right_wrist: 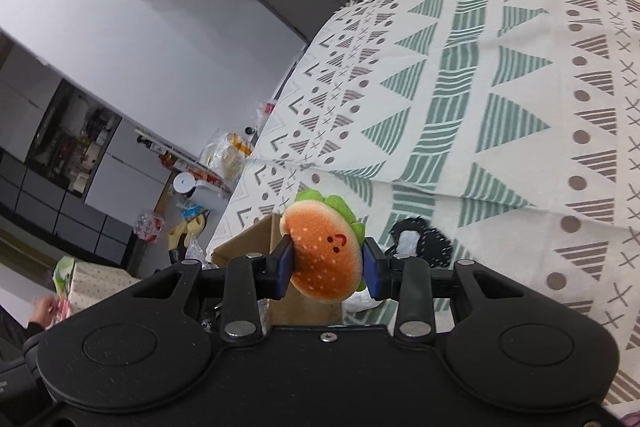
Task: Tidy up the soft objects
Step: 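Carry the burger plush and black bag into the box and release both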
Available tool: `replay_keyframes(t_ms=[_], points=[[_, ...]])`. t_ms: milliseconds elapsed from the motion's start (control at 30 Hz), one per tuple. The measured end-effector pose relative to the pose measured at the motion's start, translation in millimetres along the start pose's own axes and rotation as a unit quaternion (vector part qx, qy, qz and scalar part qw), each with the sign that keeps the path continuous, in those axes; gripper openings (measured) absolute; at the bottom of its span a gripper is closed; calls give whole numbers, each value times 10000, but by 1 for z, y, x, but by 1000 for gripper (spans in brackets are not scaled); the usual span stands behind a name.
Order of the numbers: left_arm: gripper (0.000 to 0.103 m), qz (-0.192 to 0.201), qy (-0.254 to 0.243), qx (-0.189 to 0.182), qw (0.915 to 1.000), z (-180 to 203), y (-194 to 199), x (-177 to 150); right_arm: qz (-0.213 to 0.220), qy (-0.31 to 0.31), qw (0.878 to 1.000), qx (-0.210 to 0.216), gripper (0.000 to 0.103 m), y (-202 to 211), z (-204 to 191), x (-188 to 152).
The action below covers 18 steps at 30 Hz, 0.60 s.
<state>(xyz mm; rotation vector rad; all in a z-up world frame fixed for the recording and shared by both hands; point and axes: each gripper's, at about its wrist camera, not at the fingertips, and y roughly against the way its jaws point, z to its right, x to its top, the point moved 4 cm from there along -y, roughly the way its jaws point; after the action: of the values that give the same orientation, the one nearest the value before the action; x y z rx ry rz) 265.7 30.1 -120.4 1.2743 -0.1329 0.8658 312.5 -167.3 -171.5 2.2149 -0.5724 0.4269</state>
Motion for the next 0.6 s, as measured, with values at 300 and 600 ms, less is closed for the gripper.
replay_keyframes(t_ms=[300, 600], points=[[49, -73, 160, 49, 9998, -31, -2, 6, -81, 371, 9992, 106, 36, -11, -30, -17], [50, -351, 274, 215, 9988, -60, -13, -3, -247, 689, 9972, 140, 36, -31, -53, -30]])
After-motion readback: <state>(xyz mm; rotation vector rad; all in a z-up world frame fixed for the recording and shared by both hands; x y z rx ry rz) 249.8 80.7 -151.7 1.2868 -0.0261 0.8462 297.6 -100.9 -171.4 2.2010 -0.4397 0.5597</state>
